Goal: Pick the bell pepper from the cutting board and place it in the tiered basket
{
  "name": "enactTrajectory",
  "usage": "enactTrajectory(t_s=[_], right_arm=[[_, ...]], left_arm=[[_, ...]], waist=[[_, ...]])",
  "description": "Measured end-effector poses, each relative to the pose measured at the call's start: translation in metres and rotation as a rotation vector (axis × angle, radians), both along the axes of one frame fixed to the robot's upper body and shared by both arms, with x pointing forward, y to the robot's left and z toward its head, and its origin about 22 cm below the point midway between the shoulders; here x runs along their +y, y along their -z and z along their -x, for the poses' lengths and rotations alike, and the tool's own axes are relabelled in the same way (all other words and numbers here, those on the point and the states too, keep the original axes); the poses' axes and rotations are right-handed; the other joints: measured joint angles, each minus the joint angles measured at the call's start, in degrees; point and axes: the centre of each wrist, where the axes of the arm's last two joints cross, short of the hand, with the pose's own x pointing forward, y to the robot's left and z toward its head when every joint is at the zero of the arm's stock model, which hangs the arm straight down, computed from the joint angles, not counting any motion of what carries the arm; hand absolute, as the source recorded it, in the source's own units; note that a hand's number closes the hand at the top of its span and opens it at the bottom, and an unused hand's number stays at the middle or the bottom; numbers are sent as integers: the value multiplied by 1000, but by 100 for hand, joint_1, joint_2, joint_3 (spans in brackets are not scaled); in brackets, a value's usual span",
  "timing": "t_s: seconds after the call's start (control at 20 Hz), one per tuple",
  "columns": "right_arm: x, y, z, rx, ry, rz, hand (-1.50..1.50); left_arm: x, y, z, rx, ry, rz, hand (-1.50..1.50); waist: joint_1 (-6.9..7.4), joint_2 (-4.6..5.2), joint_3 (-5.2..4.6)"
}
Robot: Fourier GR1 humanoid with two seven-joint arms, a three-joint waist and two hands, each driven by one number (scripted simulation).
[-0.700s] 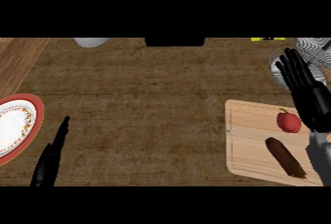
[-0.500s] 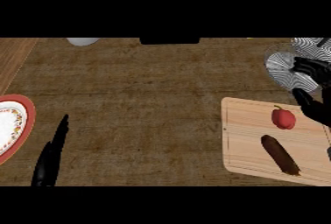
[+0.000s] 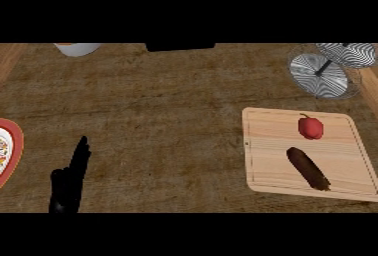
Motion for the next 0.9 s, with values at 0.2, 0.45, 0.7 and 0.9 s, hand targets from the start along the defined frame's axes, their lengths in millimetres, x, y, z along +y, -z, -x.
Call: enactTrajectory(t_s=[0.2,0.45,0.7,0.9], right_arm=[[32,17,35,-13,87,18,-150],[51,38,68,235,71,-41,-150],[54,49,90,537,61,-26,-150],[54,49,99,742,123,-4,-150]], left_arm=[[-12,2,-2,-24,34,22,0],[-20,-1,-7,-30,50,36,0],[-23,-4,-13,-41,77,34,0],[-26,-6,-15,-50,97,34,0]], waist=[[199,29,0],[329,81,-27],[465,152,-55],[583,183,-64]])
